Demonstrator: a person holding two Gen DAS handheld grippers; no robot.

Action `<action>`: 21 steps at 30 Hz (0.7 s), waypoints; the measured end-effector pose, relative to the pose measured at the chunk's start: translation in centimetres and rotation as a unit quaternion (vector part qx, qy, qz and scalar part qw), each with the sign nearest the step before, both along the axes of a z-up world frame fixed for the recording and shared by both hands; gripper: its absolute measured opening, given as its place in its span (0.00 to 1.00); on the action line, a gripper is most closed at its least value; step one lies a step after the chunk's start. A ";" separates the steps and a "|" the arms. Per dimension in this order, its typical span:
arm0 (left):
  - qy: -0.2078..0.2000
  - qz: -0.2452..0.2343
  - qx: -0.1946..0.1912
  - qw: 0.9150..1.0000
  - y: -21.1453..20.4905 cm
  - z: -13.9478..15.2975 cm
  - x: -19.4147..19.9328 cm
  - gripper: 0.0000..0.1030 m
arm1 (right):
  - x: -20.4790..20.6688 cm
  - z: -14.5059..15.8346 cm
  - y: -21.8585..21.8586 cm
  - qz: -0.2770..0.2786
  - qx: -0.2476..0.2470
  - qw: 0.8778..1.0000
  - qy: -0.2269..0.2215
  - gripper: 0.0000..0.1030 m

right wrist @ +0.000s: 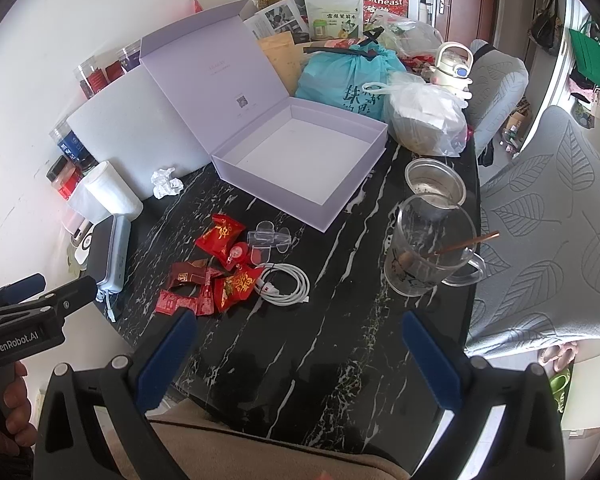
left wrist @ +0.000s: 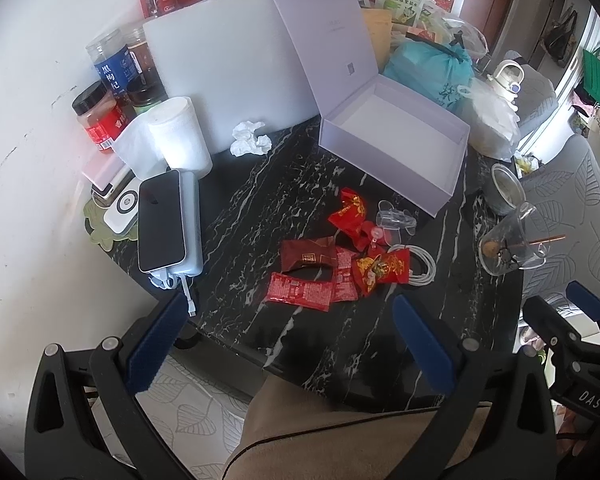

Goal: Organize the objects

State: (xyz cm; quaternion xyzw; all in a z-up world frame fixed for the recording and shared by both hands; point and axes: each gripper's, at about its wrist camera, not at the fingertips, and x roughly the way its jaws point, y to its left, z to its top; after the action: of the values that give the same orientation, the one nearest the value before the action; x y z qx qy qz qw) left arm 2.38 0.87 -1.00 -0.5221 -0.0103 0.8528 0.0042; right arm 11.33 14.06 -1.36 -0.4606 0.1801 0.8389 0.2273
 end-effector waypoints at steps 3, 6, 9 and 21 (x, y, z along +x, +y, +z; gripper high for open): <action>0.000 0.000 0.000 1.000 0.0 0.0 0.0 1.00 | 0.0 0.0 0.0 0.000 0.000 1.000 0.000 1.00; 0.000 0.000 0.001 1.000 0.0 0.0 0.1 1.00 | 0.0 0.0 0.0 0.000 0.000 1.000 0.000 1.00; 0.000 0.000 0.001 1.000 0.0 0.0 0.1 1.00 | 0.0 0.0 -0.1 0.001 0.001 1.000 -0.001 1.00; -0.002 0.000 0.003 1.000 0.0 -0.2 0.5 1.00 | -0.1 -0.1 -0.7 0.007 0.001 1.000 -0.008 1.00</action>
State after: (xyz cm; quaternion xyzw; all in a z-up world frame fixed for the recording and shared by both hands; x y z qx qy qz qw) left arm 2.92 0.84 -1.16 -0.5241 -0.0128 0.8516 0.0057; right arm 11.20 13.35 -1.47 -0.4688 0.1745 0.8366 0.2234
